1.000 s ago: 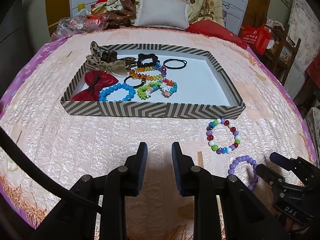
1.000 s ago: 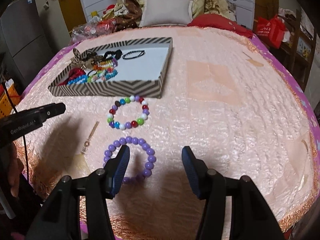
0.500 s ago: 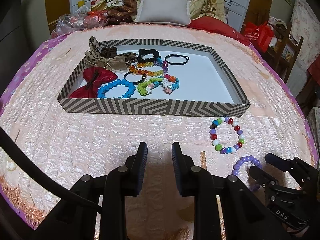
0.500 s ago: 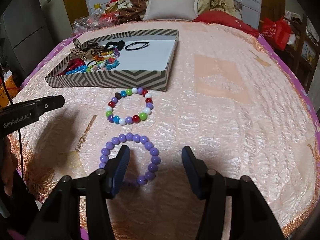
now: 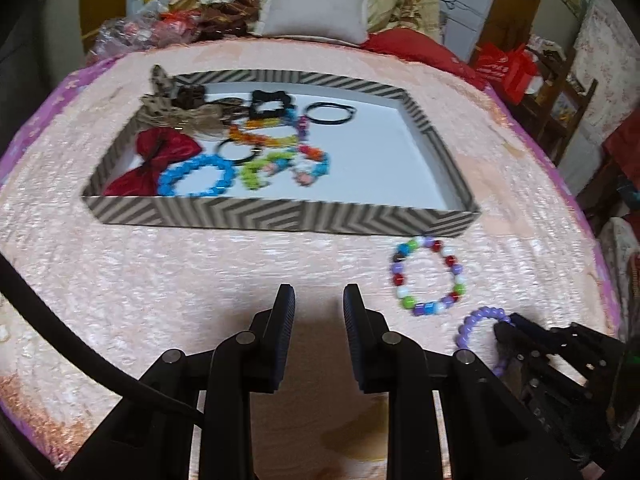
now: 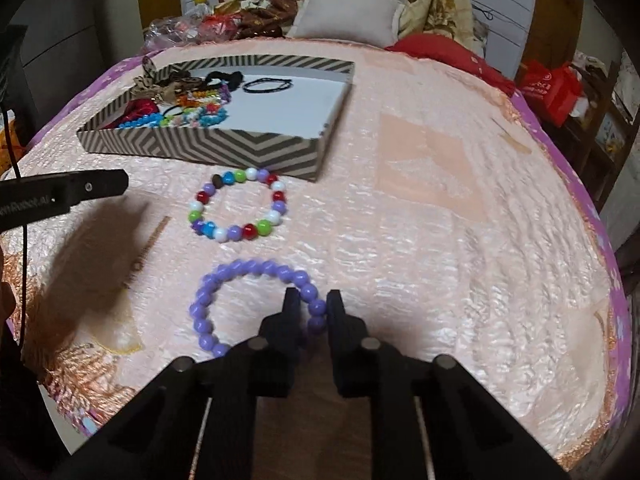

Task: Organize jewelry
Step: 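Grasp the multicolor bead bracelet with the left tool while the right tool grasps the purple bracelet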

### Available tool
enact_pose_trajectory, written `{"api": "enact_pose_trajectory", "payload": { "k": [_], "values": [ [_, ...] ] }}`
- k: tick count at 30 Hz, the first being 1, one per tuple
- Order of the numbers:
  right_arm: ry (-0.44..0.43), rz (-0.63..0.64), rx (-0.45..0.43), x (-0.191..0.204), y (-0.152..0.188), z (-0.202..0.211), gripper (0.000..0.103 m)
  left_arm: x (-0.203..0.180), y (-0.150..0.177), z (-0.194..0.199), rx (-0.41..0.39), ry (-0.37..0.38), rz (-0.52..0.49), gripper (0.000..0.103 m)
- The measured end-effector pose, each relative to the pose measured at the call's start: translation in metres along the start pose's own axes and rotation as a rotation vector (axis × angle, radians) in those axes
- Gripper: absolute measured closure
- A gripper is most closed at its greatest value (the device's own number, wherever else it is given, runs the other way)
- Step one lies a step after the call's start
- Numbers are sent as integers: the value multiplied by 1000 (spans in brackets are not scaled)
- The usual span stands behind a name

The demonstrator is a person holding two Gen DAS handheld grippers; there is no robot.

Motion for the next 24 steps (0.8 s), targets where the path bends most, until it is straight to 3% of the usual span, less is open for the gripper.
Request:
{"api": "enact_pose_trajectory", "payload": {
  "k": [7, 13, 18, 20, 24],
  "values": [
    [-54, -76, 4, -22, 1, 2, 93, -36, -6, -17, 47, 168, 10, 77],
    [-77, -80, -15, -23, 1, 2, 91, -54, -4, -41, 111, 147, -28, 77],
    [-95, -104, -44, -24, -2, 0, 91, -56, -7, -43, 74, 119, -30, 78],
    [-85, -92, -47, -23, -3, -1, 92, -56, -7, -46, 73, 107, -48, 96],
    [-92, -72, -40, -20, -5, -1, 94, -52, -6, -43, 83, 138, -34, 96]
  ]
}}
Point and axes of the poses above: each gripper's, at about its wrist camera, not at the fingertips, and z roughly against the way its jaws point, x to its left, y to its underside, the point moved 8 cm from there along -z, roughly the way its jaws point, and after that the axes turned 7 degrees about -z, right-handed, at the moved point
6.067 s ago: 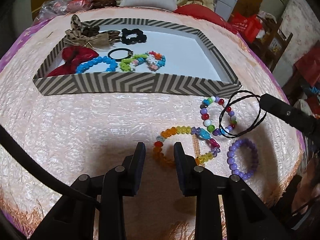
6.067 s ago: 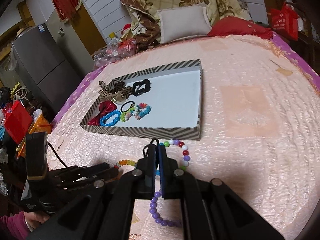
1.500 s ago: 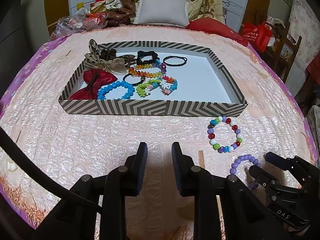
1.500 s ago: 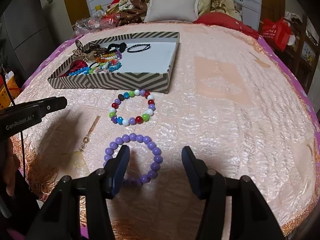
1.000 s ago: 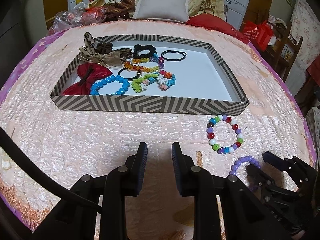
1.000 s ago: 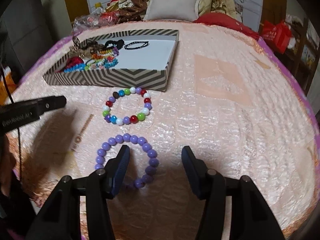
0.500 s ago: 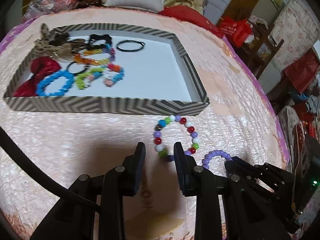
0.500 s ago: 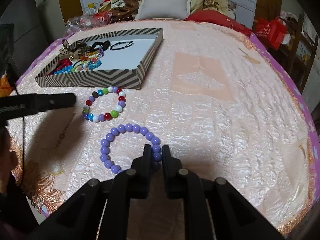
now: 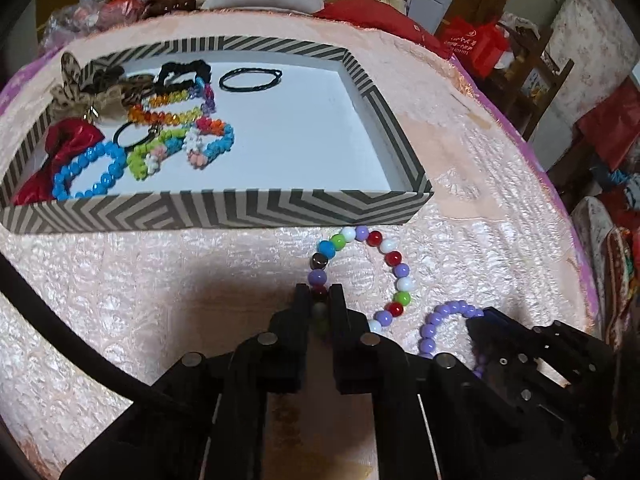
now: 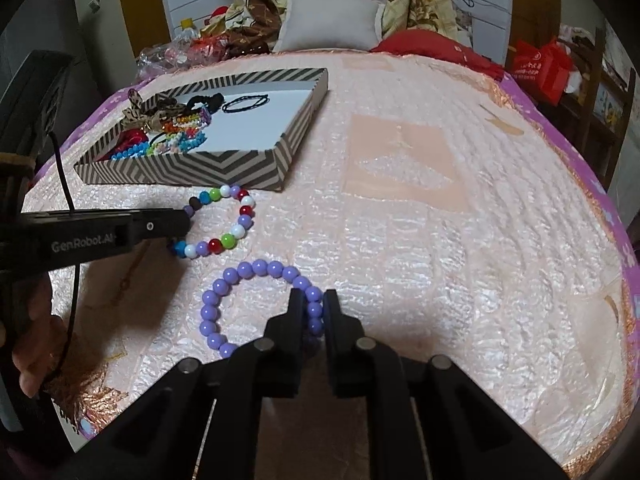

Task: Organize jewelry
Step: 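Grasp the multicolor bead bracelet with the left tool while the right tool grasps the purple bracelet, then carry both bracelets into the tray and open both tools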

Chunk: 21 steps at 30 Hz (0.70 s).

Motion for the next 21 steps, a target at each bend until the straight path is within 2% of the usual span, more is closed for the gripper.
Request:
{"api": "enact_pose_trajectory", "payload": {
  "k": [6, 12, 21],
  "values": [
    [-23, 10, -29, 8, -8, 12, 94, 6, 4, 21, -34, 40, -1, 96],
    [-32, 47, -72, 20, -23, 29, 94, 11, 6, 41, -59, 38, -15, 96],
    [-43, 78, -123, 35, -48, 44, 94, 16, -8, 77, -120, -28, -53, 96]
  ]
}}
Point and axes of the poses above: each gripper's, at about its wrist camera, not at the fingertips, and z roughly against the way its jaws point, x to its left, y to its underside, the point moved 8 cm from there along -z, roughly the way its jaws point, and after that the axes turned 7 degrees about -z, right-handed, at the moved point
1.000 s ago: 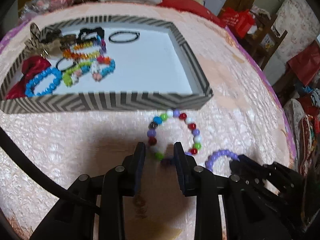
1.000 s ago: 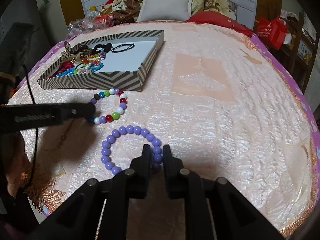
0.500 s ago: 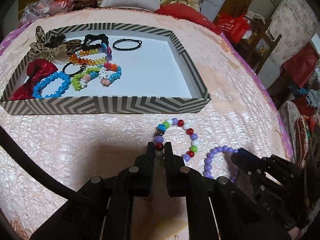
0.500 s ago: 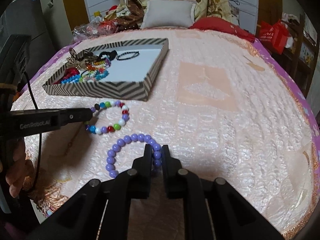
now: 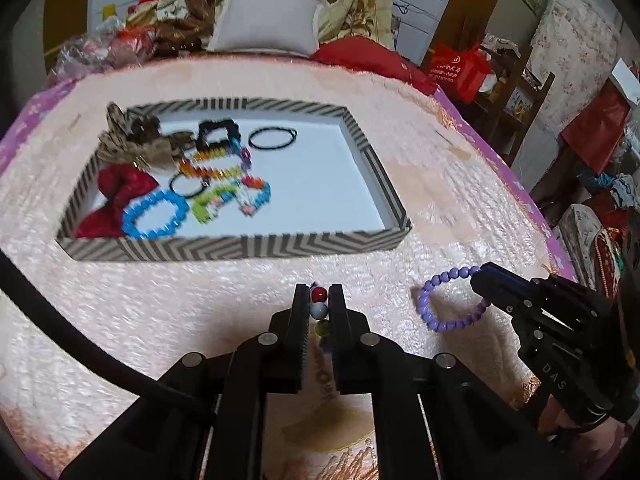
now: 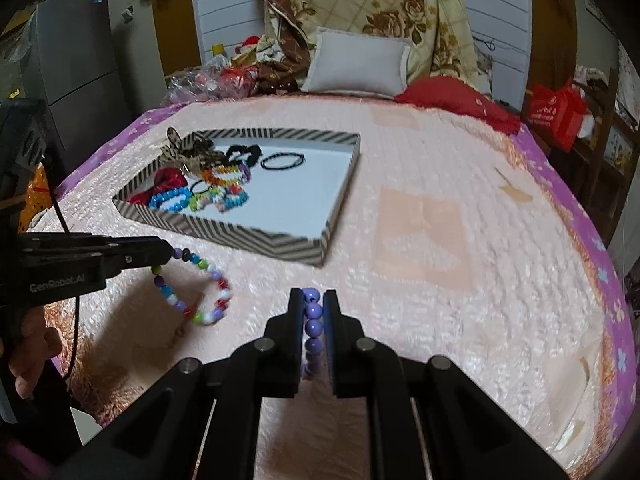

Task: Organize jewelry
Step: 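Carry both bracelets into the tray and open both tools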

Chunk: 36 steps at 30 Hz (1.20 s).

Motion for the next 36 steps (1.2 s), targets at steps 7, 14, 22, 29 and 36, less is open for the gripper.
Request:
{"api": "enact_pose_trajectory", "payload": {
  "k": [7, 14, 22, 29, 36],
  "values": [
    [-10, 0, -15, 5, -9, 5, 94, 10, -7, 13, -19, -4, 21, 96],
    [-40, -7, -30, 10, -24, 7, 94, 5, -28, 25, -35, 0, -3, 96],
    [-55, -23, -57, 5, -65, -2, 94, 0, -78, 27, -96, -41, -36, 96],
    [-57, -47, -60, -5, -106, -22, 94, -5, -118, -20, -89, 1, 16, 96],
    [-87, -33, -14, 5, -134, -66, 94, 44, -95, -95, 83, -42, 168, 93]
  ]
}}
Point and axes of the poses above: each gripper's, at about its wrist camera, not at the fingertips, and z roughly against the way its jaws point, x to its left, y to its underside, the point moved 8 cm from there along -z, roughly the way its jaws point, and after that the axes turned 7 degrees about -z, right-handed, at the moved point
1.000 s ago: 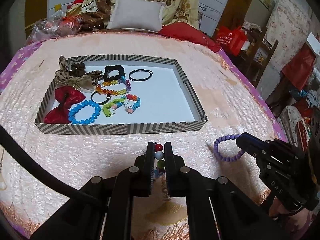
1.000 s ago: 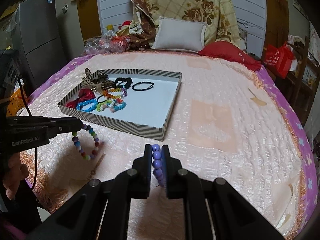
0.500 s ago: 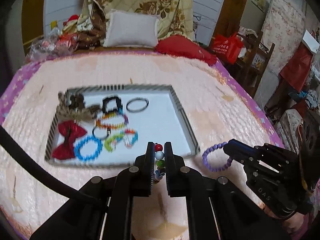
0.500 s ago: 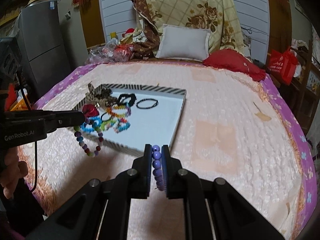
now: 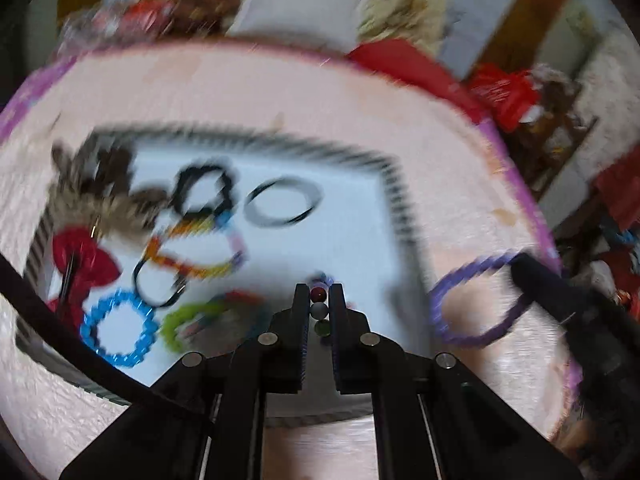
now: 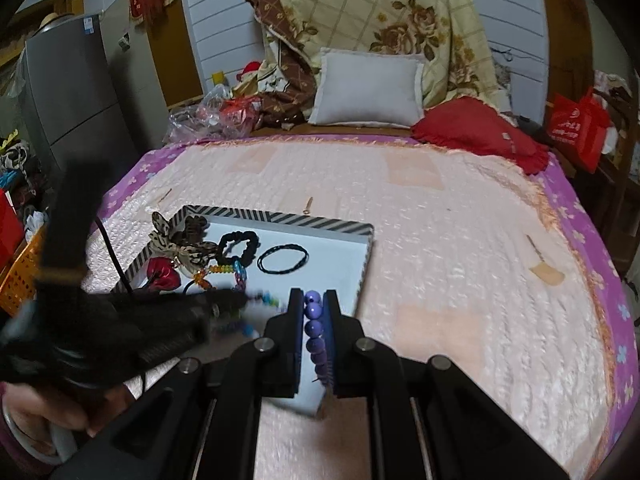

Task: Organize jewelry
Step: 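Carry both bracelets into the tray and open both tools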

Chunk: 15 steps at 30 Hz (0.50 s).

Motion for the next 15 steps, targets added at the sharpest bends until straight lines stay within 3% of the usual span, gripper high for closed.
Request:
{"api": "enact_pose_trajectory", "payload": {
  "k": [5, 11, 15],
  "values": [
    [-6, 9, 49, 7, -14, -52, 94, 23, 18, -11, 40, -33, 3, 93],
    [80, -9, 163, -12, -7, -125, 94, 26, 24, -12, 34, -45, -21, 93],
    [143, 13, 190, -21, -4, -144, 94, 28, 24, -10, 15, -84, -40, 93]
  ]
}}
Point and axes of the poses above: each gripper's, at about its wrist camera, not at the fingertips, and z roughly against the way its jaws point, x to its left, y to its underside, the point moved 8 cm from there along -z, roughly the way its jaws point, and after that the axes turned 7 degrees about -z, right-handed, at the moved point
